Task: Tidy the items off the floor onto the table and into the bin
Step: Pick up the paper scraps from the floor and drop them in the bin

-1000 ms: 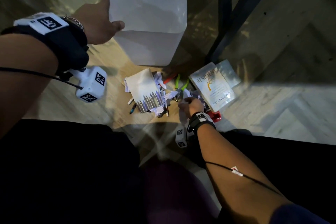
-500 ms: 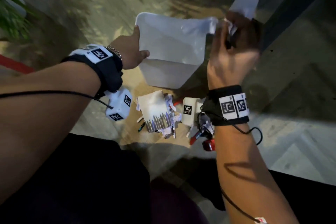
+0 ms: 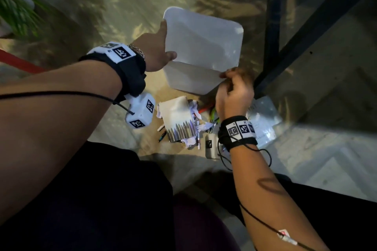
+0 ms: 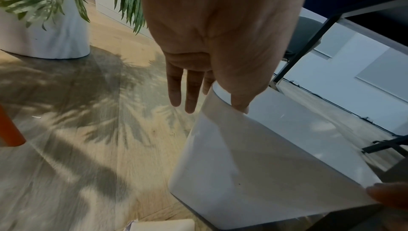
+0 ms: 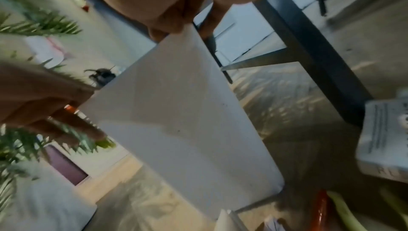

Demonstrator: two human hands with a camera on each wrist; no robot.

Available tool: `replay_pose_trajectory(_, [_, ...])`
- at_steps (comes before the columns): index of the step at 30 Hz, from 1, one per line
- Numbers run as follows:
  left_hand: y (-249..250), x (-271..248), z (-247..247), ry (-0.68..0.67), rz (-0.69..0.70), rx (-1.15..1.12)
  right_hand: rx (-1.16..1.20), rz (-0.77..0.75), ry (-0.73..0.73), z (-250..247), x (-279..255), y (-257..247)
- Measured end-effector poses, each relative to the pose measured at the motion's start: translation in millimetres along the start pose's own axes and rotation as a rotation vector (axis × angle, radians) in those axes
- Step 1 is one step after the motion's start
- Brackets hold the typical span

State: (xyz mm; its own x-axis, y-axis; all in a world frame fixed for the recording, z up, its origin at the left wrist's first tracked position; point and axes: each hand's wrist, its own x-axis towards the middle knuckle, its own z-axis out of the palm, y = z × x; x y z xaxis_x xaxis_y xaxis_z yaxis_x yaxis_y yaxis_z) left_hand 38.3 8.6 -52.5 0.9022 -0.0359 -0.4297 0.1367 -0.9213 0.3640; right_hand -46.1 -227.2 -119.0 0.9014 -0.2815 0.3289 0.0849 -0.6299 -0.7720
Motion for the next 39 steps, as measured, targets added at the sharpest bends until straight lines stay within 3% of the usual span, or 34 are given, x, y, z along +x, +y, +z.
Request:
replay_pose_trajectory(5, [4.4, 1.3, 0.3, -0.002, 0.003, 0.037, 0.075, -0.017, 0.135, -5.3, -9.2, -6.1])
replay_pose_trajectory(8, [5.9, 0.9, -0.7, 0.018, -0.025, 0.061, 0.108, 0.19, 0.169, -1.9, -19.4, 22.4])
replay_pose_trajectory(10, [4.8, 1.4, -2.2, 0.022, -0.041, 0.069, 0.043, 0.389, -0.021, 7.6, -36.7, 52.0])
replay_pose_trajectory(13, [1.4, 3.2, -1.9, 0.018, -0.056, 0.073, -0.207, 0.628, -0.632, 25.1, -71.8, 95.9])
replay_pose_trajectory(15, [0.8, 4.6, -2.4, 0.035, -0.046, 0.105, -0.24, 0.738, -0.947, 34.6, -91.2, 113.4])
replay_pose_trajectory(18, [1.6, 6.1, -6.5, 0.075, -0.024, 0.157, -0.286, 0.695, -1.147, 46.8, -107.8, 122.3])
replay_pose_trajectory(21, [3.3, 6.8, -7.8, 0.085, -0.018, 0.191, -0.28, 0.679, -1.186, 52.9, -113.6, 124.8])
replay_pose_trajectory(25, [2.0, 7.4, -8.7, 0.083, -0.013, 0.183, -0.342, 0.697, -1.001, 44.2, -114.2, 128.0])
replay_pose_trajectory(31, [-2.3, 8.3, -10.1, 0.102, 0.007, 0.132, -0.152, 0.584, -0.34, 0.3, -85.0, 80.1])
replay_pose_trajectory(36, [-3.6, 11.7, -9.3, 0.093, 0.009, 0.114, 0.262, 0.449, 0.051, -24.9, -22.2, 3.0])
replay_pose_trajectory(39, [-4.8, 10.5, -8.9, 0.066, 0.0, 0.05, 0.63, 0.306, 0.178, -30.8, 22.0, -43.1])
